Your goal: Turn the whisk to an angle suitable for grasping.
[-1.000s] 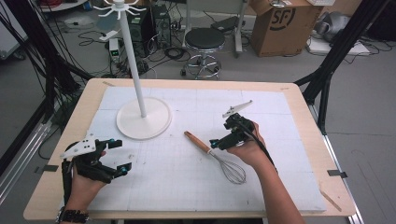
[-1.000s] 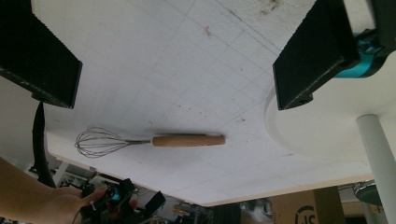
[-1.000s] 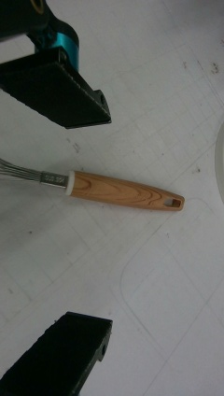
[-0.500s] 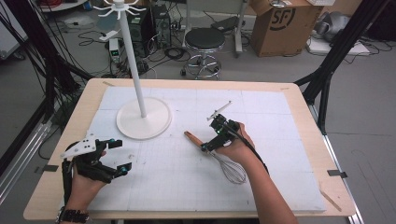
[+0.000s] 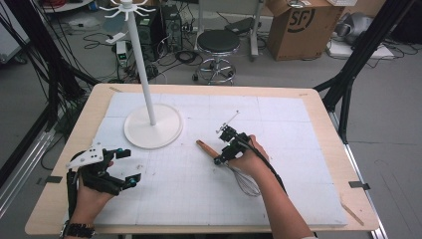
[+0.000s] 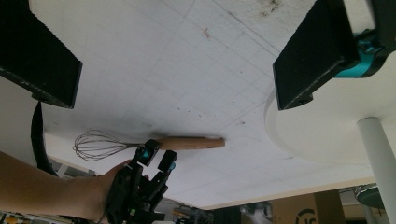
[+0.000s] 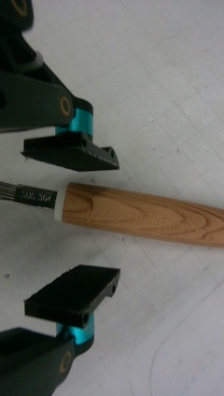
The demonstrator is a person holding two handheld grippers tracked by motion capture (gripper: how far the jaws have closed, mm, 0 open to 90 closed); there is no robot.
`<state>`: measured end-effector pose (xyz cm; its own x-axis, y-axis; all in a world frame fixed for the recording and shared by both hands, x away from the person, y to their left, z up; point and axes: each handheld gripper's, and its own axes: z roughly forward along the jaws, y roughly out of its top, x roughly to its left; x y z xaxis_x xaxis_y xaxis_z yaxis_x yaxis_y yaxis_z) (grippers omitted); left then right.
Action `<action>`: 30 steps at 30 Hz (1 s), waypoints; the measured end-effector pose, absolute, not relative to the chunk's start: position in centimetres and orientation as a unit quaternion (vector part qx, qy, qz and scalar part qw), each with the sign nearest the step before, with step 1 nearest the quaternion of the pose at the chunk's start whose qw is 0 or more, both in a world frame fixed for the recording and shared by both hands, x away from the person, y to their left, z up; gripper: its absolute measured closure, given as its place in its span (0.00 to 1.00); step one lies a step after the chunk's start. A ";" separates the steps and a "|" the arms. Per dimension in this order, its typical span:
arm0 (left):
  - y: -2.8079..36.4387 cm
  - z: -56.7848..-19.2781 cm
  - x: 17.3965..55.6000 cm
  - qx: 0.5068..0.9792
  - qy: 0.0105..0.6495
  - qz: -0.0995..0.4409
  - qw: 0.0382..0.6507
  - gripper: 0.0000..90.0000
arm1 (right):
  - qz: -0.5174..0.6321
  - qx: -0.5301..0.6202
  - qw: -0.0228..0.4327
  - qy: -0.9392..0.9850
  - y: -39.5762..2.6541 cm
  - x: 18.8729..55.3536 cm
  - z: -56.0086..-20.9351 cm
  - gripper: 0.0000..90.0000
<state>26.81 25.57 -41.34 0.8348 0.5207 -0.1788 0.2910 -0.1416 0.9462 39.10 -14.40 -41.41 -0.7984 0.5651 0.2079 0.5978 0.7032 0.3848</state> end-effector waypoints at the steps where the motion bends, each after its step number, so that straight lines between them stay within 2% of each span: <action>1: 25.6 -41.3 26.8 0.749 0.271 0.096 0.598 0.02 | -0.219 -0.313 0.040 -0.923 -14.3 39.0 -41.5 0.50; 10: 25.6 -41.3 26.8 0.748 0.271 0.096 0.598 0.02 | -0.204 -0.290 0.036 -0.934 -13.2 38.4 -41.6 0.58; 16: 25.5 -41.4 26.8 0.749 0.272 0.096 0.597 0.02 | -0.199 -0.297 0.024 -0.934 -13.2 38.4 -41.6 0.69; 24: 25.4 -41.3 26.8 0.751 0.268 0.095 0.595 0.02 | -0.183 -0.292 -0.001 -0.939 -12.7 38.0 -41.5 0.75; 30: 25.4 -41.3 26.8 0.750 0.271 0.095 0.596 0.02 | -0.193 -0.289 0.007 -0.938 -12.9 37.9 -41.2 0.78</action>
